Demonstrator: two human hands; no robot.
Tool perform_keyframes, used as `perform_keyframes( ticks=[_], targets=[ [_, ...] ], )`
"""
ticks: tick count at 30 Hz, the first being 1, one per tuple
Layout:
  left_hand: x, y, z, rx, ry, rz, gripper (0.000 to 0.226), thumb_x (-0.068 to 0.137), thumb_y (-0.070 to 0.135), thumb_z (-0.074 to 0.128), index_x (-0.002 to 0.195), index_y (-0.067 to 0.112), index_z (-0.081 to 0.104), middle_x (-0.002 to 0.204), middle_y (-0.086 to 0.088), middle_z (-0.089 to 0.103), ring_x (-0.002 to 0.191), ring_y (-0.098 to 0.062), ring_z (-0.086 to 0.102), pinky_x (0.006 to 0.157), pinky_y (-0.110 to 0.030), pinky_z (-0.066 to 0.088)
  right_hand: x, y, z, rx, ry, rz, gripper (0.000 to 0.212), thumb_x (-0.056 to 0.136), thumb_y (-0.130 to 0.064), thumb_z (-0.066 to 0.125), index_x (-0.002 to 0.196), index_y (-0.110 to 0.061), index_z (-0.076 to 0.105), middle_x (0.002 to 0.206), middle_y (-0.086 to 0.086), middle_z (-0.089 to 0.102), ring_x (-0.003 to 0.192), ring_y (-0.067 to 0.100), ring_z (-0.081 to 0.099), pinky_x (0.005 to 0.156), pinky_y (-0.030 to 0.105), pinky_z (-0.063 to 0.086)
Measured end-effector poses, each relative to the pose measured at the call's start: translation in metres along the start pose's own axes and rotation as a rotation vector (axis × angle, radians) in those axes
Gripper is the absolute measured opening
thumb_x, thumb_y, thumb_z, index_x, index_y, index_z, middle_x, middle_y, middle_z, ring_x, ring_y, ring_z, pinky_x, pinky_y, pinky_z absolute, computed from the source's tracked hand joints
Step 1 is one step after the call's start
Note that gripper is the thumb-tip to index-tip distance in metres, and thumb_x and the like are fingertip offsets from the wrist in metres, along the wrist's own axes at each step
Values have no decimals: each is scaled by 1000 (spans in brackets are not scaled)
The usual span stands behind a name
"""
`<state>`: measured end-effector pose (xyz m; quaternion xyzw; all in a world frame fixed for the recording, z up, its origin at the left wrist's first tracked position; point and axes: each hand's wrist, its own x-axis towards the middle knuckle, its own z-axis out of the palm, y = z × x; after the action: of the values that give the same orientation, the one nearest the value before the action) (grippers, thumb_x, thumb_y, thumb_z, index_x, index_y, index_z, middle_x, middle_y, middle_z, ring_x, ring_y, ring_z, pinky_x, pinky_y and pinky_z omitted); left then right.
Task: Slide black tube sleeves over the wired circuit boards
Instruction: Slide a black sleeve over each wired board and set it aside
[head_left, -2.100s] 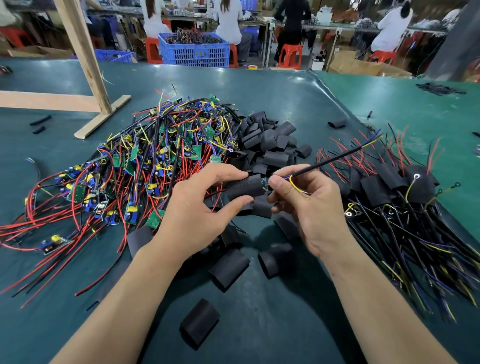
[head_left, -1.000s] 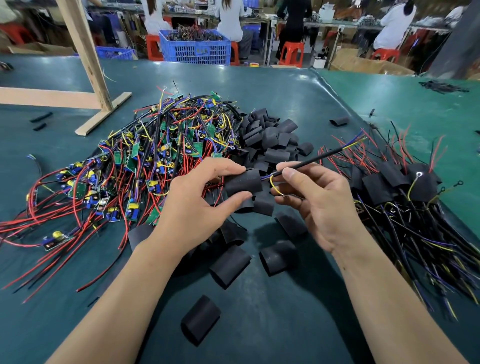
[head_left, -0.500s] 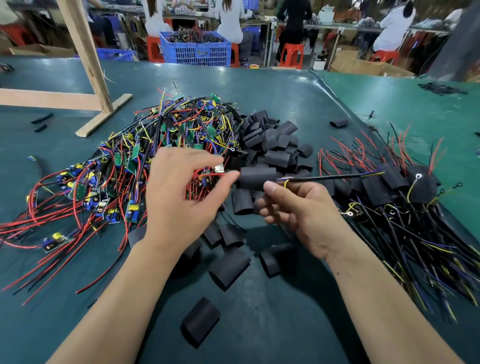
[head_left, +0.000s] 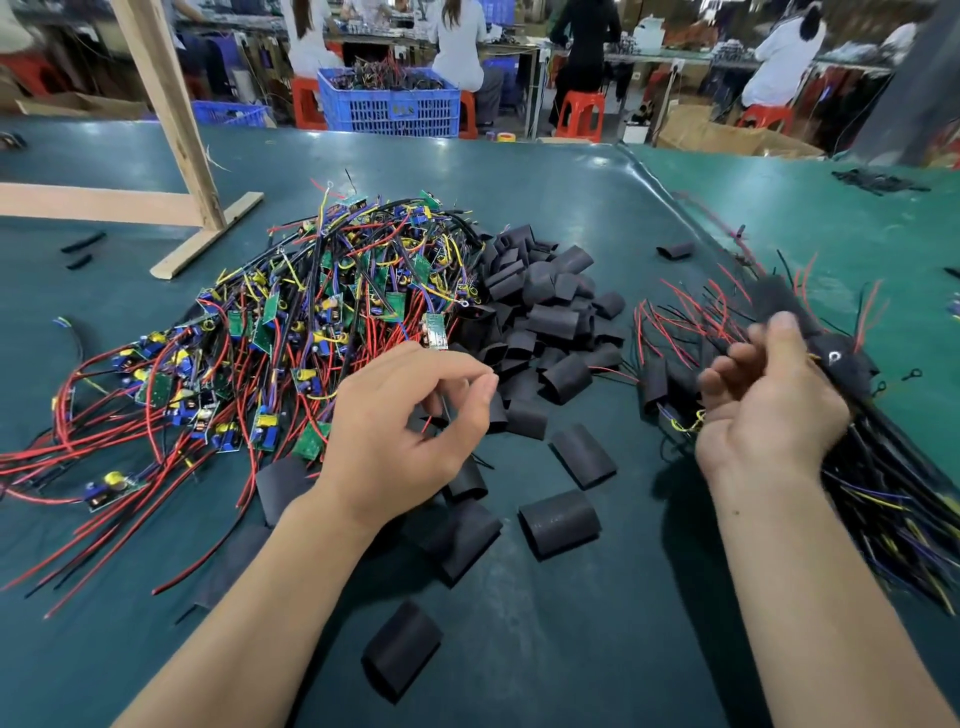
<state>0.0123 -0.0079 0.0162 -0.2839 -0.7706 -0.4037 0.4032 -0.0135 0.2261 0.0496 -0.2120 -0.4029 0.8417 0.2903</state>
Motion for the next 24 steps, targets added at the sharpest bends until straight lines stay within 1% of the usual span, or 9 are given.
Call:
perform_keyframes(
  ticks=[2, 5, 9, 12, 15, 17, 20, 22, 24],
  targets=[
    [-1, -1, 0, -16, -8, -31, 16, 93, 18, 60, 87, 7, 70, 69, 1, 62, 61, -20, 58, 56, -35, 48, 4, -5, -3, 104, 14, 94, 23, 93, -28, 67, 78, -14, 56, 53, -5, 59, 46, 5, 57, 46, 16, 47],
    [-2, -2, 0, -28, -38, -72, 14, 92, 19, 60, 91, 9, 71, 71, 1, 63, 62, -20, 59, 56, -36, 49, 4, -7, -4, 225, -100, 252, 21, 93, -27, 66, 80, -13, 58, 66, -1, 63, 53, 5, 61, 48, 12, 47],
    [-1, -2, -1, 20, -172, -158, 19, 92, 27, 59, 88, 13, 71, 74, 7, 63, 66, -18, 57, 61, -36, 50, -3, -1, 0, 147, -181, 334, 19, 96, -22, 60, 78, -14, 61, 64, -4, 63, 53, 4, 59, 45, 11, 44],
    [-2, -8, -1, 150, -296, -192, 13, 90, 28, 67, 90, 16, 72, 80, 11, 64, 77, -20, 57, 73, -34, 49, -6, 4, 2, 24, -194, 324, 15, 94, -17, 59, 79, -16, 61, 61, -5, 60, 49, 6, 53, 42, 14, 40],
    [-3, -13, 1, 263, -321, -180, 8, 87, 19, 72, 93, 13, 73, 86, 6, 66, 84, -20, 54, 81, -32, 45, -7, 7, 3, -43, -243, 307, 12, 92, -16, 61, 81, -15, 62, 58, -5, 59, 47, 7, 50, 42, 15, 39],
    [-5, -19, 0, 322, -326, -211, 11, 86, 18, 72, 96, 14, 73, 92, 5, 67, 89, -20, 53, 83, -33, 45, -9, 10, 4, -95, -284, 288, 12, 92, -17, 62, 80, -15, 63, 58, -5, 59, 46, 8, 49, 41, 16, 38],
    [-9, -25, 1, 375, -404, -324, 20, 87, 27, 70, 104, 17, 72, 103, 5, 65, 100, -19, 52, 91, -36, 44, -13, 16, 5, -183, -347, 247, 6, 90, -16, 63, 85, -14, 63, 60, -4, 59, 47, 9, 49, 41, 18, 38],
    [-10, -26, 3, 398, -420, -364, 19, 88, 33, 69, 101, 20, 73, 103, 7, 66, 102, -19, 53, 91, -37, 45, -17, 20, 6, -260, -398, 200, 4, 90, -15, 64, 86, -14, 63, 59, -4, 59, 47, 10, 49, 41, 19, 38],
    [-9, -26, 3, 431, -323, -415, 13, 88, 34, 67, 92, 22, 72, 96, 9, 66, 95, -19, 57, 83, -37, 48, -22, 24, 7, -333, -451, 132, 10, 90, -13, 65, 81, -15, 64, 60, -2, 61, 46, 11, 50, 41, 21, 39]
  ],
)
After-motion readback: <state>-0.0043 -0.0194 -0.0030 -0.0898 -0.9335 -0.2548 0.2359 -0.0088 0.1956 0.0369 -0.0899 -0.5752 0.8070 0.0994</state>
